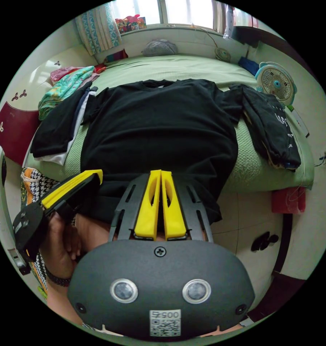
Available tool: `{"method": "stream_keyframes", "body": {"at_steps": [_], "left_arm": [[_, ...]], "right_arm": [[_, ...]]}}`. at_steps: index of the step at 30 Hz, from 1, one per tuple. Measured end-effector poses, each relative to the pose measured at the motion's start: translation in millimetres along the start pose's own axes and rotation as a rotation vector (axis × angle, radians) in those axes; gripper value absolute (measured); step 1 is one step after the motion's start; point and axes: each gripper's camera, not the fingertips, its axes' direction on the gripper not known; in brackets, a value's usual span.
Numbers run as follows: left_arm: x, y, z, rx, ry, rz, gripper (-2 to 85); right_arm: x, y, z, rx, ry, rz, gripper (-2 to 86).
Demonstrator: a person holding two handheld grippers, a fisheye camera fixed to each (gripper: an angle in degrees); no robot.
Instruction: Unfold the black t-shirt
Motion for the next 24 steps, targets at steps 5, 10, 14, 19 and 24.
{"method": "stream_keyframes", "body": {"at_steps": [5,10,14,19,24], "left_arm": [[-7.8,-3.0,1.7,0.000,0.005,-0.005,-0.3],[-16.6,-3.6,-0.2,0.031,0.021,-0.004,-0.2],[-24.5,-7.7,2.7,0.024,0.013,-0.005,-0.2],[-35.9,-12.0,5.0,0.028,0.018,-0.011,-0.2],[-46.7,-15.3,4.0,0.063,0.004,-0.018,-0.3]], "right_arm": [[-2.8,-6.3,1.3,0.005,-0.005,0.002,-1.2],[-6.6,-13.6,2.9,0.010,-0.002,0.005,-1.1],[-10.8,-20.8,4.5,0.014,0.000,0.004,-1.2],[-16.0,-30.3,7.0,0.012,0.003,0.003,-1.2],[-22.5,-40.9,8.6,0.020,0.011,-0.005,-1.2]]}}
